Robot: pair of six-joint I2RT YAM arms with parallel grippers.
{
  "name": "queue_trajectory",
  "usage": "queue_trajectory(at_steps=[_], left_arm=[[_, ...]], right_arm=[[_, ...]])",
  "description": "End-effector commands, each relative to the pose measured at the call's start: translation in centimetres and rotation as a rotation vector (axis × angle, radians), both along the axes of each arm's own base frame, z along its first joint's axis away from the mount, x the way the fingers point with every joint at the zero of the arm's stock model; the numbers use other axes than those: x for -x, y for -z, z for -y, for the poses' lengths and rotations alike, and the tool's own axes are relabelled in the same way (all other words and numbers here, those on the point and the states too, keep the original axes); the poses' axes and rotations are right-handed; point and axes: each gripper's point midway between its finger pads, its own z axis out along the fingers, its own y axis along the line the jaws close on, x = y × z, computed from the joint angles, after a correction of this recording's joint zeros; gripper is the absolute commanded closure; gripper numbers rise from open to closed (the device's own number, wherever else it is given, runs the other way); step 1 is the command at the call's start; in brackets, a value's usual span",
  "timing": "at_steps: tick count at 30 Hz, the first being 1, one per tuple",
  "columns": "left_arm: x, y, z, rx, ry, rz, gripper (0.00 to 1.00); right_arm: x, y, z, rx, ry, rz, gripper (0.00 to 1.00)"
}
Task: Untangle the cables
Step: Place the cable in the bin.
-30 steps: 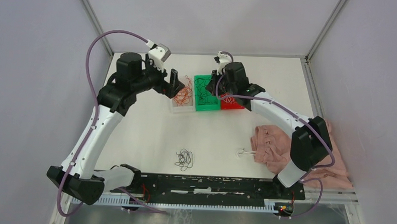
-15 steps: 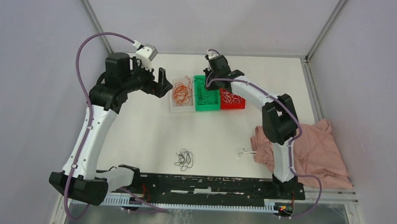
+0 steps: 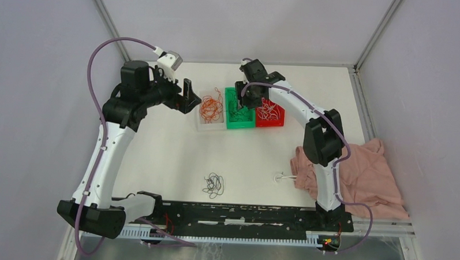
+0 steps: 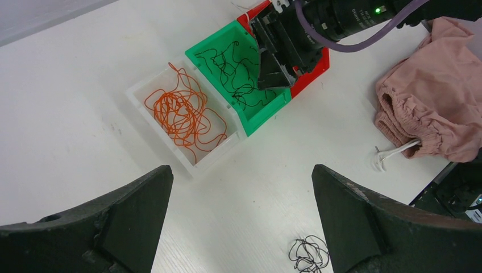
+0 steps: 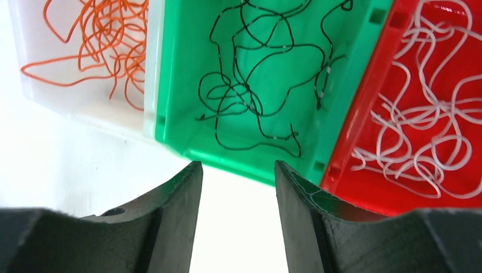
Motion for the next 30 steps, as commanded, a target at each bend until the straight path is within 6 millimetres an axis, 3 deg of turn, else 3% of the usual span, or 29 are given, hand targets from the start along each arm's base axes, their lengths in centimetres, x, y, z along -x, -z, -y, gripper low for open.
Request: queue_trajectory(at_steps=[1,4,8,16,19,23,27,30], left_arm=[[-0.2,-3.4,0.0,0.019,0.021,0.113,0.01],[-0.5,-3.5,-0.1,0.022,0.017,0.118,0.01],[-0.7,-3.3,-0.4,0.02,0.01,0.107,0.01],[-0.1,-2.0,-0.5,0.02,0.028,0.084,0.01],[0.1,-1.5,-0.5,0.019,0.035,0.077,0.01],[0.1,-1.1,-0.6,0.014,0.034,0.072,0.01],[0.3,-0.9,-0.5,0.009,0.045,0.072,0.01],[0.4,-0.9,-0.5,0.002,0.054,0.082,0.01]], right_arm=[[0.9,-6.7,0.6,-0.088,-0.003,0.059,0.44],[0.8,-7.8,-0.4,-0.156,-0.017,0.081,0.44],[-1.0,-7.2,-2.3,-0.217,-0.006,0.099,0.53],[-6.5,-2.2,-3.4,-0.18,0.07,0.177,0.78],[-7.5,0.0,-2.9,-0.14,0.101,0.192,0.87],[-7.8,2.3,-2.6,-0.083,0.103,0.195,0.9],[-7.4,1.8,-3.3,-0.042,0.038,0.218,0.88],[-7.2,-2.2,-2.9,-0.046,0.042,0.286,0.86]])
